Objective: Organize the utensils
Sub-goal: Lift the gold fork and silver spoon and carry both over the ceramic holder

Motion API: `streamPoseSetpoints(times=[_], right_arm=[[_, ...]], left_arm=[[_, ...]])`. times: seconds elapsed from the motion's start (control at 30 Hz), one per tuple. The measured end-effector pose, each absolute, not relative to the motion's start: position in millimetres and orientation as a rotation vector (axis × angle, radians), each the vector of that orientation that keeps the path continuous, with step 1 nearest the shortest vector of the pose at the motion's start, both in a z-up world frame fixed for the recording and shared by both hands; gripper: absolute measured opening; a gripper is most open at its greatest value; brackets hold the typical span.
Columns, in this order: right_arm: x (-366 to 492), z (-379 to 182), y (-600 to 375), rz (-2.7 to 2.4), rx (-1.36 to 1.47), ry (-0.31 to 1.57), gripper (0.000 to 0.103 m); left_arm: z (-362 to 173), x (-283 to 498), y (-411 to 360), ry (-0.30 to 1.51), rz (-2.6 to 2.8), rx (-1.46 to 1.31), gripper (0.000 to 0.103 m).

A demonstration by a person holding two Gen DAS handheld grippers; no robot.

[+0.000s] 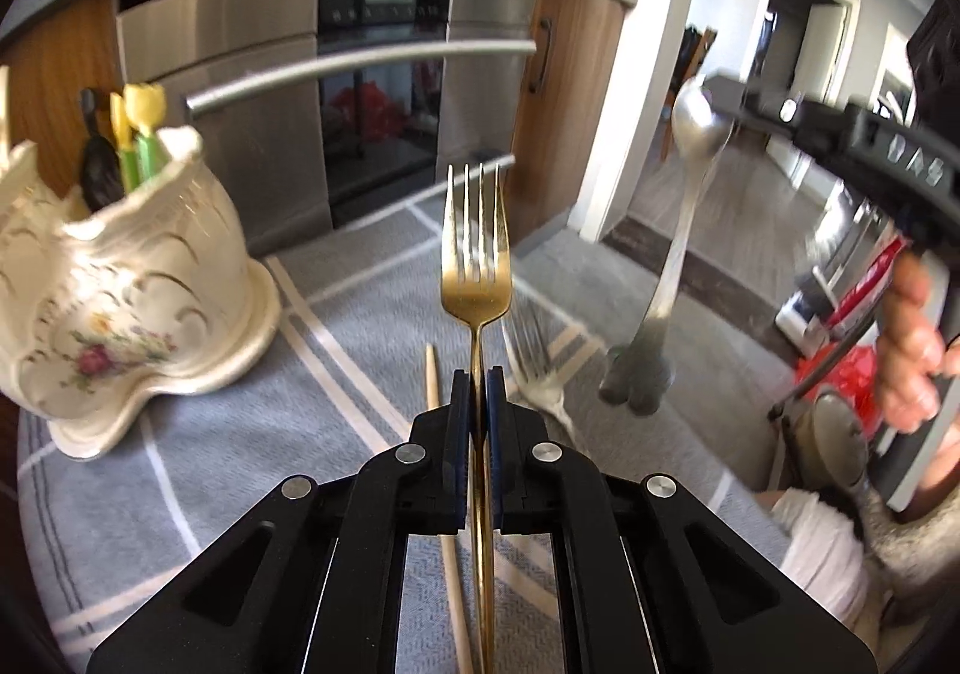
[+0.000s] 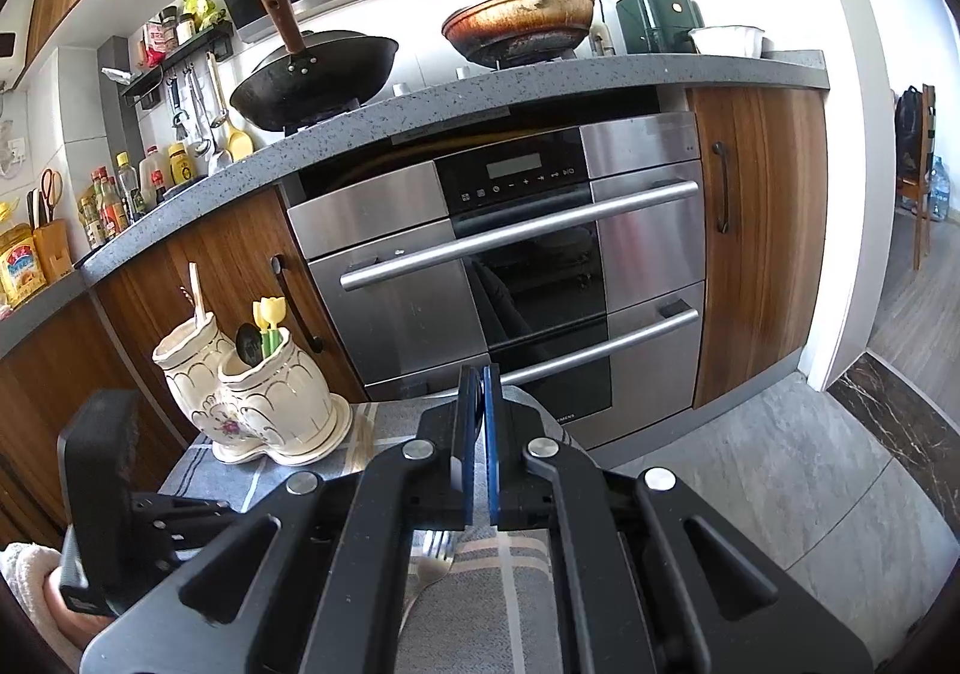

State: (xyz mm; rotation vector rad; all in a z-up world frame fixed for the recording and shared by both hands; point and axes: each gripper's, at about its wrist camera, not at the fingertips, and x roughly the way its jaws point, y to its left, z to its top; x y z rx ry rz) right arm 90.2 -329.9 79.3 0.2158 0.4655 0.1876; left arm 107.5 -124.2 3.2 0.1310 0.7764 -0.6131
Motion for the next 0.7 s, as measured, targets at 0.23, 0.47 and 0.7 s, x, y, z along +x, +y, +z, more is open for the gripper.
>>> streamPoseSetpoints(times=[0.23, 0.47, 0.7], right_arm=[[93.8, 89.3, -308.4, 0.217, 0.176, 0.458, 0.002], [104.7, 103.8, -283.1, 0.259, 0.145, 0.435, 0.002], [127.4, 130.2, -249.7, 0.316, 0.127, 0.397, 0.002]], left_arm=[[40.8, 95.3, -92.8, 0.674, -0.589, 0.066, 0.006], [79.8, 89.2, -49.6, 0.567, -0.530, -0.016, 0.006], [133.1, 88.8, -4.3, 0.445, -0.471, -0.067, 0.006]])
